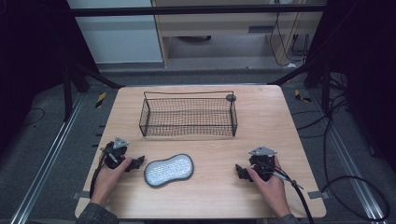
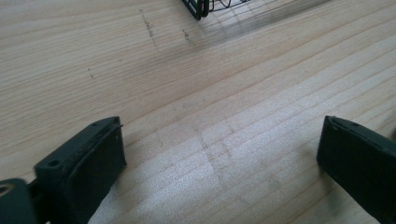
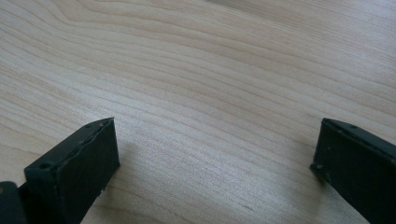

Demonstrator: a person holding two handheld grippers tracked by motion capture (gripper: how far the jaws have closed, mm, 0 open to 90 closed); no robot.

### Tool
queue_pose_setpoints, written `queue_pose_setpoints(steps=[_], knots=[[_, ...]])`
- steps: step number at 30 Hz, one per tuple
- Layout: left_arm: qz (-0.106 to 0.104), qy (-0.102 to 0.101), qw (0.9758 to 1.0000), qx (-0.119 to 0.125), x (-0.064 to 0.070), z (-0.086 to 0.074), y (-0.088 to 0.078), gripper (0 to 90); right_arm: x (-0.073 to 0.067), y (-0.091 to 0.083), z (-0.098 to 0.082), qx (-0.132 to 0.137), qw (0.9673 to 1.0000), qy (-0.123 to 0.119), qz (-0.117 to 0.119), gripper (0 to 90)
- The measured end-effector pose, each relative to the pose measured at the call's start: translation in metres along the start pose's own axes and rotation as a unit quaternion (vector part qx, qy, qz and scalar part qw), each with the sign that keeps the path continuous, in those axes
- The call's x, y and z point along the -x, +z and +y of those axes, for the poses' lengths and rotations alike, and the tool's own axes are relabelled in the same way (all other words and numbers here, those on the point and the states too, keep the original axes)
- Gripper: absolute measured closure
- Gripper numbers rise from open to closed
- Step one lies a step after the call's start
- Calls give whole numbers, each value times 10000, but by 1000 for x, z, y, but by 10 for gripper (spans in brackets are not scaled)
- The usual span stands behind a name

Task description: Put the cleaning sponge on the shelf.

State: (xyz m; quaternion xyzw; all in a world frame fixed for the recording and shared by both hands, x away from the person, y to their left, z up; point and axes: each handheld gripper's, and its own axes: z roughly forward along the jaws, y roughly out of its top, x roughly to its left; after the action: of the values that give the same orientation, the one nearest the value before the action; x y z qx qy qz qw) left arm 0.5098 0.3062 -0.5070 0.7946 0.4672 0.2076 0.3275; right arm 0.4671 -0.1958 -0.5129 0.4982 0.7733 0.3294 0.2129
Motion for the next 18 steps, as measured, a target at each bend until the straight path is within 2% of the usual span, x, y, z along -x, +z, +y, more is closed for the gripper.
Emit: queue_pose_setpoints(steps=[1,4,6,12,15,18], knots=[[19,-4,10000,33,1,1,-1,35,0,0,0,2,10000,-10,-4,4],[33,87,9999,82,1,3,-7,32,0,0,0,1,10000,-14,-2,4],[44,59,9999,117,3,6,-11,31,0,0,0,2,10000,-14,-3,4],[57,283,9996,62,10,9,-26,28,0,0,0,9,10000,-1,-7,4],[14,337,9992,196,13,11,-35,25,0,0,0,9,10000,19,-13,4],[-19,438,9989,188,18,17,-41,32,0,0,0,9,10000,18,-13,4]])
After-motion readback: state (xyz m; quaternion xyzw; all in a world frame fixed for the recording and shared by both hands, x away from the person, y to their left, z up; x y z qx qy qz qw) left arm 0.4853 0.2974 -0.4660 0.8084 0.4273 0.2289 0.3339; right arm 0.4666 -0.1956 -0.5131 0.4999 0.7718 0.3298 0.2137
